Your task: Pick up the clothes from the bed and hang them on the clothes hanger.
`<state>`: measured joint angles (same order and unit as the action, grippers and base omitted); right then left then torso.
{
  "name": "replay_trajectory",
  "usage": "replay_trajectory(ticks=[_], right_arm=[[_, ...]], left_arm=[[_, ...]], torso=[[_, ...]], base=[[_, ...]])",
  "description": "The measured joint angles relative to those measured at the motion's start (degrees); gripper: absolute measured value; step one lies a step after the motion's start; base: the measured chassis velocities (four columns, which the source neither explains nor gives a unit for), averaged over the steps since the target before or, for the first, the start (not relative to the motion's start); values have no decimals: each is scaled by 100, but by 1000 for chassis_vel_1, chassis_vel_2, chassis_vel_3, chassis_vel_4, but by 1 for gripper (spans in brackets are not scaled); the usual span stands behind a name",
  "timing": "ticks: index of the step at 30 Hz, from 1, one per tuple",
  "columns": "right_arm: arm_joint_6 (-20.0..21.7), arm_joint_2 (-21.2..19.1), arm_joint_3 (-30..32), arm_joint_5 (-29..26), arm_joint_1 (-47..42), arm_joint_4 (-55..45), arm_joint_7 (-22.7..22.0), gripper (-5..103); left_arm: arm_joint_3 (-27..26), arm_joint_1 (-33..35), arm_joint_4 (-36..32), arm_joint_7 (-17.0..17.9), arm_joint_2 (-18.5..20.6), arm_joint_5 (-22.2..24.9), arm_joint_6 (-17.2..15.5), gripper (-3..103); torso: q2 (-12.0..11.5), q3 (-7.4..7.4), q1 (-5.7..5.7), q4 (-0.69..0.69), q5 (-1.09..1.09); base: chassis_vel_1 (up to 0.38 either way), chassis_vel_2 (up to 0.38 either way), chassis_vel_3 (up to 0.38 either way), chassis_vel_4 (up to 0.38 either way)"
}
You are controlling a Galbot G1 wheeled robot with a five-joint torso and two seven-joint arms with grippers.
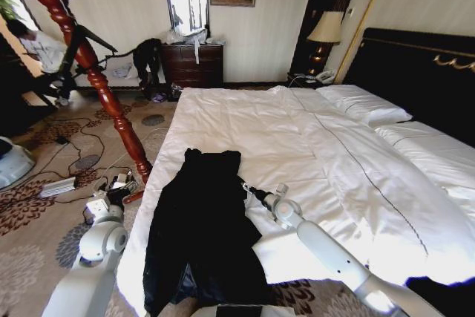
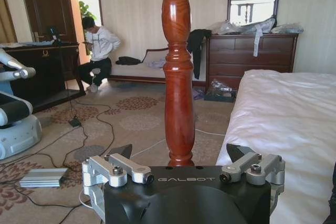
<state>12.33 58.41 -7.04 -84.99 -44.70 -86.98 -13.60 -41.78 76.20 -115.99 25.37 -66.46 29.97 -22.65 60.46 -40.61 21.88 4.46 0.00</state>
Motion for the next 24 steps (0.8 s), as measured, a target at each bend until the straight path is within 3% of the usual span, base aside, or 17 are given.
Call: replay_trajectory(ticks=[2, 9, 12, 17, 24], right_arm=[[-4, -13, -10, 3, -1, -21, 5, 62], [-180, -68, -124, 119, 11, -83, 184, 29], [-215, -94, -146, 125, 16, -123, 259, 24], [-292, -130, -182, 196, 38, -151, 378, 3], [-484, -183, -76, 533, 181, -331, 332, 0]], left_arm=[[1, -7, 5, 0, -7, 0, 0, 100], [29, -64, 37, 3, -54, -4, -5, 100], [31, -77, 52, 4, -66, -7, -6, 100], [34, -96, 68, 6, -86, -12, -7, 100], [37, -115, 82, 8, -93, -14, -7, 100]], torso=[[0, 0, 0, 0, 0], [0, 0, 0, 1, 0], [0, 0, 0, 0, 0], [0, 0, 0, 0, 0], [0, 0, 0, 0, 1]], base=[[0, 0, 0, 0], [0, 0, 0, 0], [0, 0, 0, 0], [0, 0, 0, 0], [0, 0, 0, 0]])
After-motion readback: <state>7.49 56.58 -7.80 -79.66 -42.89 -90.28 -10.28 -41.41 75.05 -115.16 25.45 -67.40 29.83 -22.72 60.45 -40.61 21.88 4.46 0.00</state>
